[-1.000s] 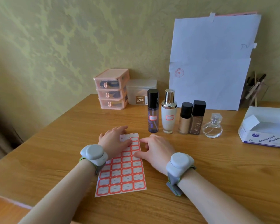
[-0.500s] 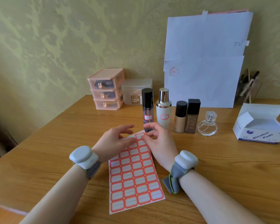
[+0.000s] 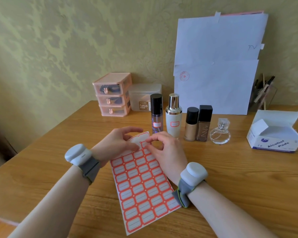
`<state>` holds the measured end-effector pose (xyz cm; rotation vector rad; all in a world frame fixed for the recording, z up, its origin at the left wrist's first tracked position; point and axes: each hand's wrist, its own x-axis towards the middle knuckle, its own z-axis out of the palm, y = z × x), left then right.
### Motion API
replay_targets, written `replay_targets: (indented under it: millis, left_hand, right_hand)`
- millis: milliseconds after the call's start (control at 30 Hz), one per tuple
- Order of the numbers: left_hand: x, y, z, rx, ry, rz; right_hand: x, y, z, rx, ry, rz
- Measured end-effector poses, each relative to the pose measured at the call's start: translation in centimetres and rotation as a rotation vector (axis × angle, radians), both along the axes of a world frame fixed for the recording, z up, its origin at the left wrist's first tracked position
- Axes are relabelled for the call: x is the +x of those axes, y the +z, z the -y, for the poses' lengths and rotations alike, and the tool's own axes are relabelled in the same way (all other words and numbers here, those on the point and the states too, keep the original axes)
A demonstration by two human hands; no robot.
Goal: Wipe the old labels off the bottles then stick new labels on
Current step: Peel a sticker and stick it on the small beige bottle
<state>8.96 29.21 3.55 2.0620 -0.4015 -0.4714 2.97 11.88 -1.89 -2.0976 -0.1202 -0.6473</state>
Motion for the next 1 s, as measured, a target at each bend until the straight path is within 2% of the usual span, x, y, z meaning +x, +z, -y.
replay_targets:
  millis: [433,1000]
  left_hand:
    - [-0.3,-0.2,0.4,-0.137,0.092,-0.095]
    - [-0.5,-0.2,0.1,-0.168,0.087,-0.091]
  right_hand:
    - [-0.5,0.6,0.1,-0.305,-0.086,0.062]
    - [-1.1,1.3,0.1,-0.407,-0.049,0.013]
